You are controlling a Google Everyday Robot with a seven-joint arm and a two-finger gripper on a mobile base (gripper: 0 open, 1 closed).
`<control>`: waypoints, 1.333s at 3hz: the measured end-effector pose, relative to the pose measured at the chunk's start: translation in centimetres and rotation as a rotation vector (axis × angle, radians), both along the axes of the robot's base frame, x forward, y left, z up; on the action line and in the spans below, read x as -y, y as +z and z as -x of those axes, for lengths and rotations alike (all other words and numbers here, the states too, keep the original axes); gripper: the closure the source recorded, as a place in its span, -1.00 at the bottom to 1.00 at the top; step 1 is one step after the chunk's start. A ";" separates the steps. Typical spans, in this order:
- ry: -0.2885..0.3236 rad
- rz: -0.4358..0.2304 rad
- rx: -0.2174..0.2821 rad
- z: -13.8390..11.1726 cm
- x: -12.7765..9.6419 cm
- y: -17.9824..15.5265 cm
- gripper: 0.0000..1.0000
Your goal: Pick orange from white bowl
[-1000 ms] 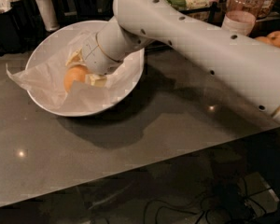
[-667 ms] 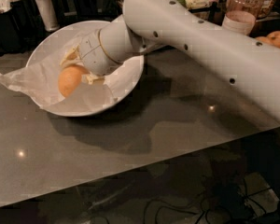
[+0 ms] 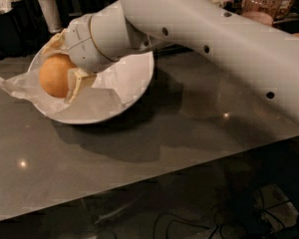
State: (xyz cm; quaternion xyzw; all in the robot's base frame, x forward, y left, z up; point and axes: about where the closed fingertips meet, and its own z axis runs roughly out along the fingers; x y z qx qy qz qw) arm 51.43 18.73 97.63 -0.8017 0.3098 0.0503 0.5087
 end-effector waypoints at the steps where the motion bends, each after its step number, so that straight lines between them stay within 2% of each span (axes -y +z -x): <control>1: -0.040 -0.033 0.050 1.0 0.7 3.2 1.00; 2: -0.069 -0.055 0.015 0.5 3.0 6.0 1.00; 3: -0.048 -0.006 -0.060 0.6 6.1 6.9 1.00; 4: -0.009 0.076 -0.127 2.8 9.9 6.4 1.00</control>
Offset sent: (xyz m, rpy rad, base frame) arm -0.0144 -0.0742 0.0771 0.0016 0.1060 -0.0410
